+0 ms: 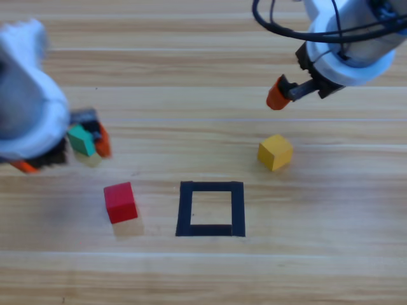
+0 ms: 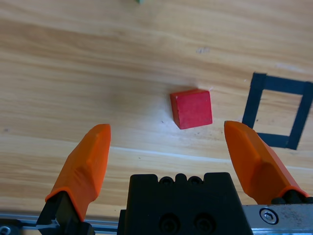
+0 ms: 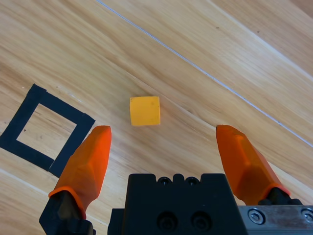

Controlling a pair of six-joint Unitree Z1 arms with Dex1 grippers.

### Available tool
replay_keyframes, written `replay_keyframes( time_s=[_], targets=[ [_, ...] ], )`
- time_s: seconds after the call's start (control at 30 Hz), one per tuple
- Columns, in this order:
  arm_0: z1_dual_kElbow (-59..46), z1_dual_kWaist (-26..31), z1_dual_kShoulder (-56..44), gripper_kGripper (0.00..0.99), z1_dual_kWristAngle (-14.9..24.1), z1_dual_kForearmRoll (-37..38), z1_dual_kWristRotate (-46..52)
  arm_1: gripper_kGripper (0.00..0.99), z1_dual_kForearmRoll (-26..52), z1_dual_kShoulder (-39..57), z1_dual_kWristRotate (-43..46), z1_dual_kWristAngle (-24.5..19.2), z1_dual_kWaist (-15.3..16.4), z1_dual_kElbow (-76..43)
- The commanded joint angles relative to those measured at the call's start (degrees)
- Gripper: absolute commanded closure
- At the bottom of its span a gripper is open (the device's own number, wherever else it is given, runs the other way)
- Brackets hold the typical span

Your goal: Stack the blocks in the rectangular block: red at the bottom, yellow in the middle, green on top

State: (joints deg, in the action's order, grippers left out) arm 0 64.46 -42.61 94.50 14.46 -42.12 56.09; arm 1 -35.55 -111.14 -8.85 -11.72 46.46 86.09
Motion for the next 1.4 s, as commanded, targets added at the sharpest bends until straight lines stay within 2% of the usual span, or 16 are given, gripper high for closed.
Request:
replay_keyframes(
  time_s=[0.03,0.17,0.33,0.77,0.97,1.1,1.23,1.27,1.33,1.4],
  targets=[
    [2.2,-0.3,9.6,0.0,-5.9,-0.4,3.6,0.047,-9.7,-11.7,1.2,-0.5,0.1,9.5],
    [3.8,0.9,11.8,0.0,-9.8,-0.5,5.3,0.014,-10.5,-14.5,1.5,-0.1,-0.1,11.5],
    [5.6,2.2,13.7,0.0,-12.4,-0.8,6.7,0.007,-10.5,-18.4,1.6,2.1,-1.5,12.9],
    [6.5,4.6,16.8,0.001,-11.3,-1.5,6.6,0.024,-10.5,-26.6,1.9,4.3,-3.4,16.7],
    [7.3,4.6,20.3,0.001,-11.3,-1.6,6.2,0.074,-10.6,-27.4,1.9,5.7,-4.6,16.6],
    [7.8,4.6,21.0,0.002,-11.2,-1.6,6.1,0.241,-11.6,-27.4,2.0,6.2,-4.8,16.4],
    [8.4,4.6,21.9,0.017,-11.1,-1.6,5.7,0.495,-11.6,-27.2,2.5,6.4,-4.8,15.9],
    [8.5,4.6,22.0,0.021,-11.0,-1.5,5.5,0.596,-11.6,-27.1,2.8,6.4,-4.8,15.6],
    [8.9,4.6,22.9,0.031,-11.0,-1.5,5.2,0.731,-11.6,-26.8,3.3,6.4,-4.8,15.2],
    [9.1,4.7,23.6,0.047,-11.0,-1.3,4.7,0.749,-11.6,-26.1,3.4,6.4,-4.8,14.5]
  ],
)
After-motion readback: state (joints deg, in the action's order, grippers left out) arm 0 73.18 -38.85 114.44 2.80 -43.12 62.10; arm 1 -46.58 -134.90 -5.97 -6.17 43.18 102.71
